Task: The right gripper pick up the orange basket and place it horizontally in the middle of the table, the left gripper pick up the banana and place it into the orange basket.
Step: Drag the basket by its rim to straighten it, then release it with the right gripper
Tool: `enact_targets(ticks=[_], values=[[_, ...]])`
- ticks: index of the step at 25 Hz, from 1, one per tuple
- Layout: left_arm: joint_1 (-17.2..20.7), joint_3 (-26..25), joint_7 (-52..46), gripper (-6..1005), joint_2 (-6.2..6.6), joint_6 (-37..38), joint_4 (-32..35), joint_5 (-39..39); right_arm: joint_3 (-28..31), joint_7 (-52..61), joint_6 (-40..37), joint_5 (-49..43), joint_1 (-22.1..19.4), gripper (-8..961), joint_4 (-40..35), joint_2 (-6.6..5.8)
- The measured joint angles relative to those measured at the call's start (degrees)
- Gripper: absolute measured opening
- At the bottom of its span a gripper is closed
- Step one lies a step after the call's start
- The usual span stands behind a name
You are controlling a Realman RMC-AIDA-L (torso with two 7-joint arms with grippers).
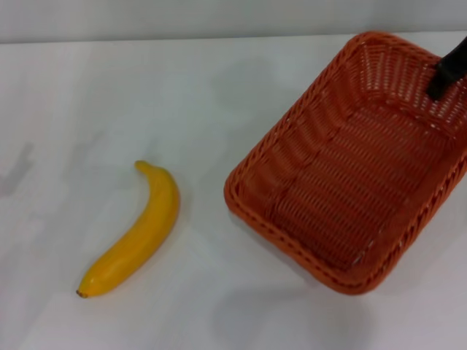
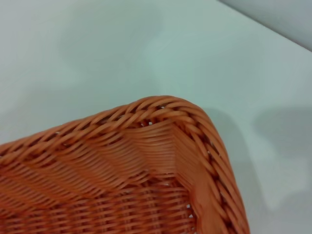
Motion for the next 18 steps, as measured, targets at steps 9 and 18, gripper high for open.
enact_targets(ticks=[9,18], values=[[-1.2,-0.1,-0.4,880,0.29,0.8,-2.2,1.4,13.0,4.6,3.8,0.6,-6.9,156,-0.8,-2.60],[-2.6,-0.1,-1.9,880,0.48,3.1,-4.4,3.1,17.7,12.8,5.3,14.2,-18.6,127,-11.6,0.35]])
